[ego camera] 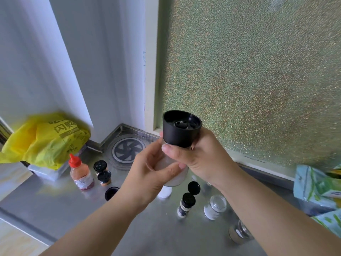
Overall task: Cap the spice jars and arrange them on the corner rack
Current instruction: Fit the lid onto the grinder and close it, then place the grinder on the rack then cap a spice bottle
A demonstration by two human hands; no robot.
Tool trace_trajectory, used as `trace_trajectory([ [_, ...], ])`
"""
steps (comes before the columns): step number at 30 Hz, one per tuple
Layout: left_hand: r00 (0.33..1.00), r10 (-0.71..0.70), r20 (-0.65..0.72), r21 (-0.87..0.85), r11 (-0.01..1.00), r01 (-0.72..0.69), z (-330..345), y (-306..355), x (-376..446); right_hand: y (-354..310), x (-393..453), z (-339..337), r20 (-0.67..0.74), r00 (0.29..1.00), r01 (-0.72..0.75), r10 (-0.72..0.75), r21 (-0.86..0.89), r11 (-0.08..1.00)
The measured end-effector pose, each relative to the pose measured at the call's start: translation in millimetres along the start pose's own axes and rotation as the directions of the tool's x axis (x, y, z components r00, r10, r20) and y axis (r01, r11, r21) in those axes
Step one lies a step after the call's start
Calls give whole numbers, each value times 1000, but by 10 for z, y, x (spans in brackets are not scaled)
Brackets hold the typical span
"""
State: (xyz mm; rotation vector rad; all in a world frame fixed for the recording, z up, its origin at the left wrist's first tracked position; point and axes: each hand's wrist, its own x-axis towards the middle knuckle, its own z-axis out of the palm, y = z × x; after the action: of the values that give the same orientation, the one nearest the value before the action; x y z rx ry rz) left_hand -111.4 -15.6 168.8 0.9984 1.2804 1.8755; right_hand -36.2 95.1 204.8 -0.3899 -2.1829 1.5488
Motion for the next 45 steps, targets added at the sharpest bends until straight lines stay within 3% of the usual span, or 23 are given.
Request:
trace_trajectory([
  [4,1000,3,7,28,1000,-3,-114,-2,37,20,76,65,5,1000,-7,8,-61,998],
  [7,997,-75,-23,59,995,77,-332,-113,97,148,184,133,93,992,-70,82,-128,989],
  [11,977,-176,-119,191,962,196,-686,-337,174,400,361,298,70,985,-134,155,-242,961],
  [14,950,-248,-189,445,841,308,-943,-576,234,619,471,516,95,975,-167,201,-284,944],
  [19,880,-290,-376,532,710,462,-1398,-753,317,1079,864,875,33,968,-222,247,-337,915],
  [24,910,-233,-342,687,599,411,-1929,-688,546,1541,1531,1188,-29,961,-262,276,-425,866],
  [29,938,-161,-306,727,597,339,-2269,-659,740,1979,1952,1484,23,952,-244,306,-549,799],
  [33,943,-222,-249,762,556,332,-2444,-697,764,2145,2016,1613,25,942,-283,335,-479,831],
  [40,927,-278,-253,737,566,370,-2506,-773,714,2179,1935,1665,52,888,-428,457,-273,862],
  [42,932,-269,-243,735,575,358,-2501,-781,692,2130,1884,1652,65,866,-455,495,-304,837],
  [45,931,-253,-262,702,612,364,-2500,-762,604,1976,1738,1584,9,891,-404,453,-437,804],
])
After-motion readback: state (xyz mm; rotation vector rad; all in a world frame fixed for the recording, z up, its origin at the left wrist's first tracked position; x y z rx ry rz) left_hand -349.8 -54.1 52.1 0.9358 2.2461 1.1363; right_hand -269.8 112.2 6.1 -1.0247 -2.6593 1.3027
